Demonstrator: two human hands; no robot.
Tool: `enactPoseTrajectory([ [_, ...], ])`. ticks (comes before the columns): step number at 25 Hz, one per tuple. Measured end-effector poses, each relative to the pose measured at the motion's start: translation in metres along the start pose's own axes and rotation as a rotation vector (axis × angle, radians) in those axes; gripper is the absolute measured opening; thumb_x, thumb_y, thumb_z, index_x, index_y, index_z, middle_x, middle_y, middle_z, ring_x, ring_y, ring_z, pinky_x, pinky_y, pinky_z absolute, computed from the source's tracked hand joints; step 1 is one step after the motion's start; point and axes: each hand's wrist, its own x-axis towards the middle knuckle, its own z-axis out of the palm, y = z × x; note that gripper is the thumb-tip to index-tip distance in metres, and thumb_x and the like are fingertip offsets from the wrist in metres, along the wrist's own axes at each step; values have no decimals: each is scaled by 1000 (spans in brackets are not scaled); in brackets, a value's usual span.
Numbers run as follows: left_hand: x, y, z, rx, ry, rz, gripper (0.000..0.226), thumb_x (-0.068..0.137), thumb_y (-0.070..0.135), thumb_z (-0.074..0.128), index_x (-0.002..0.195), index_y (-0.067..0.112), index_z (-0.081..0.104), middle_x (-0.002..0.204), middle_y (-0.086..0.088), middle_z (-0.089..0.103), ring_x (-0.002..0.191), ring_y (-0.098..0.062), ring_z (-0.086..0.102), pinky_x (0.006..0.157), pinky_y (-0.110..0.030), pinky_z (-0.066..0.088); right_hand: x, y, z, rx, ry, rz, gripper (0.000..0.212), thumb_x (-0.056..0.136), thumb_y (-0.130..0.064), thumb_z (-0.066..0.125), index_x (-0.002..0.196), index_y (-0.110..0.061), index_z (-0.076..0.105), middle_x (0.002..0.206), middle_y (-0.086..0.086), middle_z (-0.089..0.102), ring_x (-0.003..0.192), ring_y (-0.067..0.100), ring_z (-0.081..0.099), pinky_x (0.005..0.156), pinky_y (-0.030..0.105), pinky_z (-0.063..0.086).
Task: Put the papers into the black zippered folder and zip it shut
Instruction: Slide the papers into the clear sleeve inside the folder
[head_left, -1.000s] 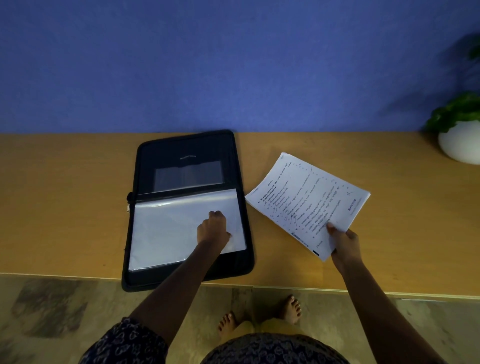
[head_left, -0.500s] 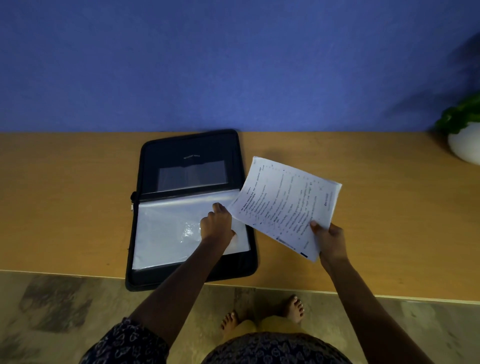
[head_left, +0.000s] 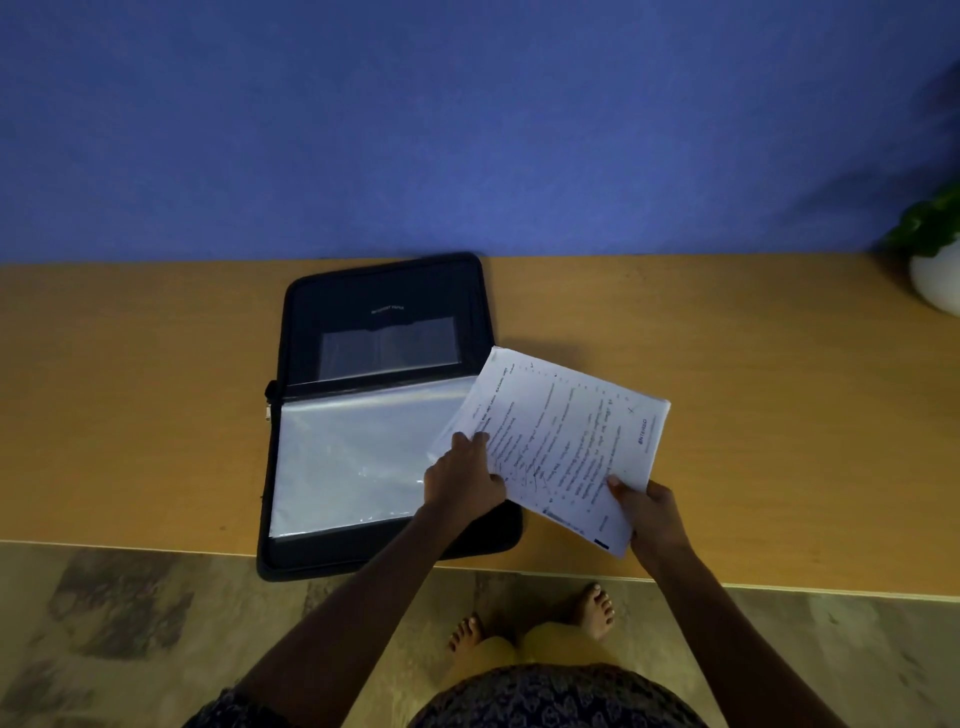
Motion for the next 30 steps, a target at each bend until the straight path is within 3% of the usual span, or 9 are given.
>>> enactPoseTrajectory([
  [4, 13, 3, -2, -88, 119, -90, 40, 85, 44, 57, 116, 21, 48, 113, 1, 66, 92, -22, 68, 71, -33, 55, -1, 12, -20, -9, -91, 63, 13, 92, -6, 59, 103, -5, 66, 104, 10, 71, 94, 27, 68, 83, 49, 54],
  [10, 71, 3, -14, -112, 48, -346, 55, 84, 50, 65, 120, 11, 48, 117, -8, 63, 104, -30, 65, 83, -39, 52, 6, 21, -30, -6, -158, 54, 22, 93, -6, 56, 112, 2, 63, 110, 18, 71, 101, 34, 68, 78, 46, 58],
  [14, 97, 0, -18, -210, 8, -411, 21, 85, 21, 58, 100, 9, 65, 100, -10, 73, 87, -31, 71, 82, -40, 58, 16, 17, -32, -56, -142, 53, 18, 93, -4, 56, 107, -2, 67, 106, 13, 72, 98, 31, 68, 85, 51, 55],
  [17, 106, -5, -24, -455, 71, -480, 9, 83, 12, 56, 83, 12, 65, 87, -11, 74, 70, -26, 73, 73, -42, 62, 23, 8, -36, -119, -155, 28, 17, 93, -5, 57, 105, -2, 69, 105, 12, 73, 97, 30, 68, 85, 50, 55],
  [21, 114, -5, -36, -769, 207, -515, 13, 87, 13, 58, 95, 16, 68, 86, -10, 72, 64, -18, 68, 58, -36, 62, 35, -17, -40, -259, -200, -23, 13, 92, -8, 60, 100, -7, 71, 100, 10, 74, 92, 26, 70, 76, 41, 58],
  [26, 129, -3, -47, -804, 255, -493, 19, 87, 8, 53, 85, 20, 68, 84, -9, 72, 66, -20, 68, 53, -34, 60, 52, -49, -47, -394, -268, -43, 11, 92, -12, 62, 96, -13, 72, 97, 8, 75, 81, 14, 73, 63, 23, 57],
  [28, 127, 0, -47, -728, 279, -456, 20, 86, 8, 52, 85, 20, 68, 78, -6, 72, 62, -17, 67, 50, -32, 60, 58, -53, -44, -411, -288, -21, 12, 92, -12, 61, 99, -11, 71, 99, 8, 75, 87, 18, 72, 70, 30, 58],
  [30, 118, 2, -44, -585, 274, -386, 12, 89, 14, 55, 90, 20, 66, 79, -4, 72, 61, -17, 68, 57, -36, 62, 64, -51, -38, -362, -284, 40, 12, 91, -10, 62, 101, -10, 69, 103, 10, 73, 94, 26, 70, 82, 44, 57],
])
